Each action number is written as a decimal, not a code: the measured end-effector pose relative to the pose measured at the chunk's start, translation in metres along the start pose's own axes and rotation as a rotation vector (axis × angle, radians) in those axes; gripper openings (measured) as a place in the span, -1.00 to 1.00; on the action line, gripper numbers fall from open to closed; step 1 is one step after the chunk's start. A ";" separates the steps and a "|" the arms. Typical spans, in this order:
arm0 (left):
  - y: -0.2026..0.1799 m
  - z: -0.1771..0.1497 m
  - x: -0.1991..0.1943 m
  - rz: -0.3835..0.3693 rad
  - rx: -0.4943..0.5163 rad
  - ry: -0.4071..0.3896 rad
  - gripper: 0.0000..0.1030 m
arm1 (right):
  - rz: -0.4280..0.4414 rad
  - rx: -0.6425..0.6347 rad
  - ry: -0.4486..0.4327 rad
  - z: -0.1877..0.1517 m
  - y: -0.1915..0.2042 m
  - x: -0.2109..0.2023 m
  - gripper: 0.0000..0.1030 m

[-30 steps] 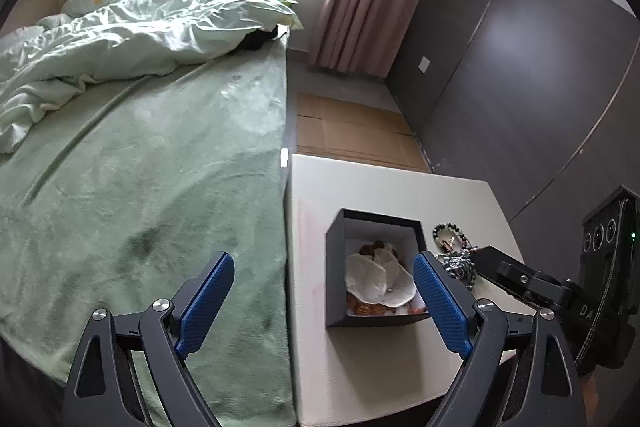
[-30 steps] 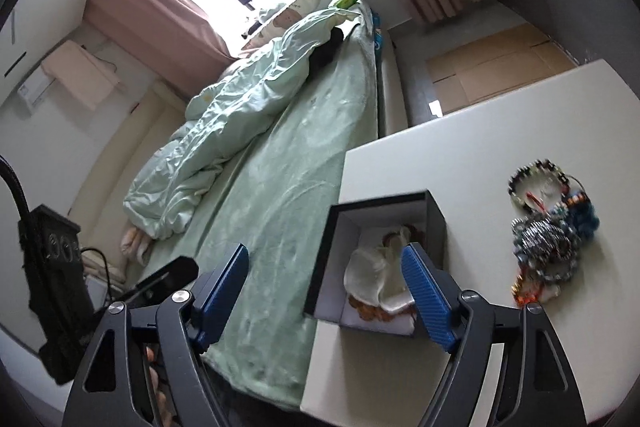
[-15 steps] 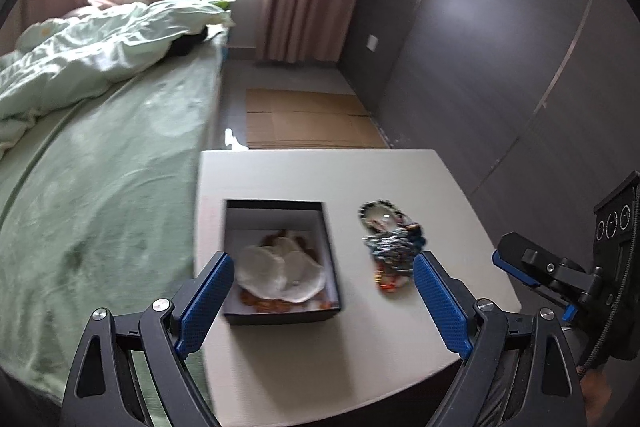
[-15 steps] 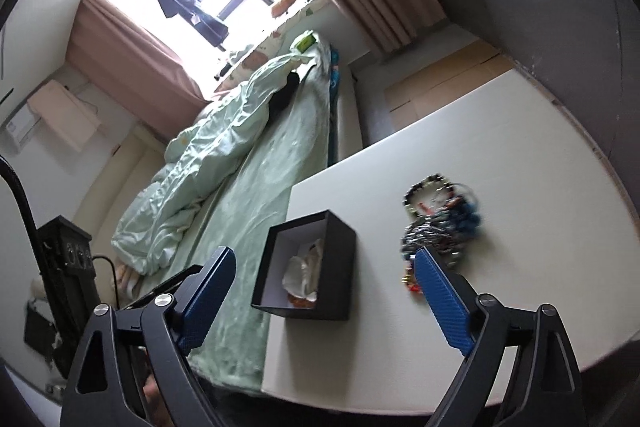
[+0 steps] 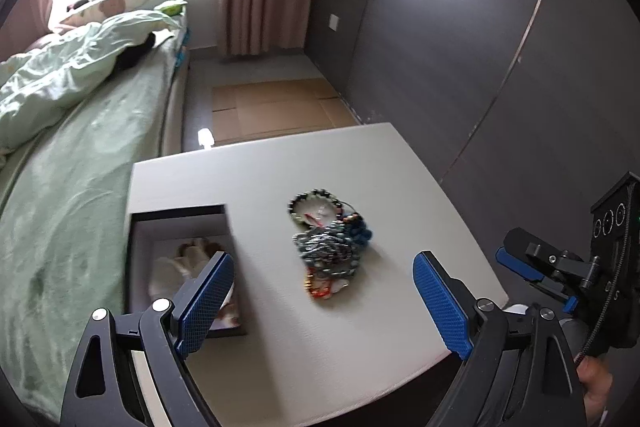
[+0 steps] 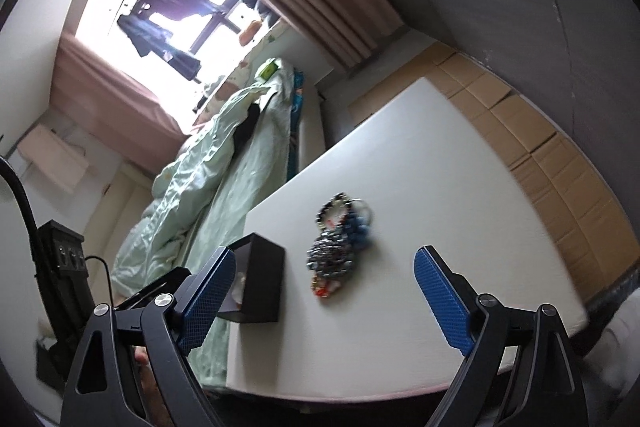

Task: Organize jewelry
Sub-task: 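Grasp the tangled silver chain jewelry with the left tool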

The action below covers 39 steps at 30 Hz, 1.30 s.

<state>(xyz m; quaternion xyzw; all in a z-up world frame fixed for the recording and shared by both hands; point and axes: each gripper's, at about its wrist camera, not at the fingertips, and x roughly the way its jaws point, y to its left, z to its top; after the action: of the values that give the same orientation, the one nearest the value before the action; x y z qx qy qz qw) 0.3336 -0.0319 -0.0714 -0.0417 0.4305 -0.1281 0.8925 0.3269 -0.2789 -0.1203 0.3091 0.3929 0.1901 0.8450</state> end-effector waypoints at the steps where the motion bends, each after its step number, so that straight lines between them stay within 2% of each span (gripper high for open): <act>1: -0.004 0.000 0.006 -0.001 0.008 0.010 0.77 | 0.002 0.010 -0.004 0.000 -0.005 -0.002 0.77; 3: -0.010 0.000 0.017 -0.003 0.016 0.026 0.75 | 0.003 0.020 -0.004 0.000 -0.013 -0.004 0.77; 8: -0.020 -0.003 0.046 -0.003 0.012 0.089 0.37 | 0.007 0.038 0.001 0.001 -0.030 -0.001 0.76; 13: -0.021 -0.009 0.074 -0.002 -0.020 0.151 0.22 | 0.018 0.045 0.021 -0.001 -0.041 0.007 0.66; 15: -0.019 -0.012 0.085 0.000 -0.036 0.172 0.13 | 0.022 0.047 0.031 -0.002 -0.044 0.012 0.60; 17: -0.015 -0.015 0.093 0.002 -0.068 0.194 -0.09 | 0.025 0.052 0.039 -0.004 -0.048 0.017 0.57; 19: -0.010 -0.017 0.100 0.006 -0.116 0.210 -0.16 | 0.023 0.058 0.047 -0.005 -0.051 0.022 0.55; 25: 0.000 -0.024 0.116 0.009 -0.199 0.238 -0.24 | 0.029 0.069 0.048 -0.004 -0.056 0.026 0.53; 31: 0.006 -0.018 0.119 0.022 -0.247 0.210 -0.27 | 0.017 0.059 0.054 -0.006 -0.053 0.027 0.53; 32: 0.010 -0.018 0.120 0.023 -0.267 0.210 -0.38 | 0.014 0.058 0.055 -0.006 -0.052 0.026 0.53; 36: 0.021 -0.018 0.120 -0.008 -0.321 0.211 -0.51 | 0.009 0.054 0.061 -0.007 -0.050 0.028 0.53; 37: 0.021 -0.017 0.119 -0.001 -0.321 0.214 -0.74 | 0.010 0.051 0.062 -0.007 -0.048 0.029 0.53; 39: 0.022 -0.016 0.117 -0.012 -0.325 0.215 -0.80 | 0.010 0.041 0.068 -0.008 -0.043 0.031 0.52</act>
<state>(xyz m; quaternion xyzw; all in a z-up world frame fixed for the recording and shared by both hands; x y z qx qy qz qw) 0.3956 -0.0408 -0.1742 -0.1739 0.5379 -0.0658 0.8223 0.3428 -0.2900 -0.1703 0.3218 0.4237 0.1965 0.8236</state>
